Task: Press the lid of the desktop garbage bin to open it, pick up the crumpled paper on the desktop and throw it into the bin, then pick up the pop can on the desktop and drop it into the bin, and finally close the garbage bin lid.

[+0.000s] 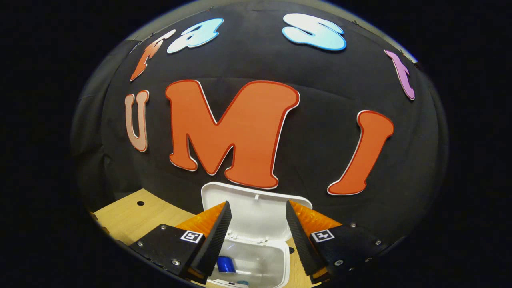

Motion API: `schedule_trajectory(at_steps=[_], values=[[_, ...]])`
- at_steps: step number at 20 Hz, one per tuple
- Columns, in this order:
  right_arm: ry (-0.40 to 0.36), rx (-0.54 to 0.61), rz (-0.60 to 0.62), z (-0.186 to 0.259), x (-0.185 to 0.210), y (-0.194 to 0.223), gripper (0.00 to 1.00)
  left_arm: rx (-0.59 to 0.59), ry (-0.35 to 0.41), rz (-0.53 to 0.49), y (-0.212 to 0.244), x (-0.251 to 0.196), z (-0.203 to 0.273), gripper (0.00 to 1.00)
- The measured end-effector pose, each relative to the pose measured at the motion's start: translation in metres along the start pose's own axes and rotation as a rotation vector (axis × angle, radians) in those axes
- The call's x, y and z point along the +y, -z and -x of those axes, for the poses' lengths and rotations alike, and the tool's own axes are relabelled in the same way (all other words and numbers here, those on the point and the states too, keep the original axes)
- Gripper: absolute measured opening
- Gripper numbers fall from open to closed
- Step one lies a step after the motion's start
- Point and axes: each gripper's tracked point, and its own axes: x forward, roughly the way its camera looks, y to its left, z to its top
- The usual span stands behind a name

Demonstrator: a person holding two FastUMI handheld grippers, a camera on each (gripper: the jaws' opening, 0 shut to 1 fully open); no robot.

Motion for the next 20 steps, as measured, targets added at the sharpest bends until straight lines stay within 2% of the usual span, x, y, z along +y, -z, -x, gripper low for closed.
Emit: schedule_trajectory(at_steps=[7,13,20], values=[[0.031,-0.057,-0.006,-0.022,-0.005,-0.035,0.82,0.022,-0.028,0.024,0.011,0.016,-0.007,0.98],[0.049,-0.012,-0.049,-0.047,-0.003,-0.021,0.82,0.03,-0.055,0.031,0.014,0.028,-0.008,0.98],[0.004,0.047,-0.081,-0.021,0.001,-0.007,0.81,0.028,-0.033,0.021,0.011,0.02,-0.011,0.98]])
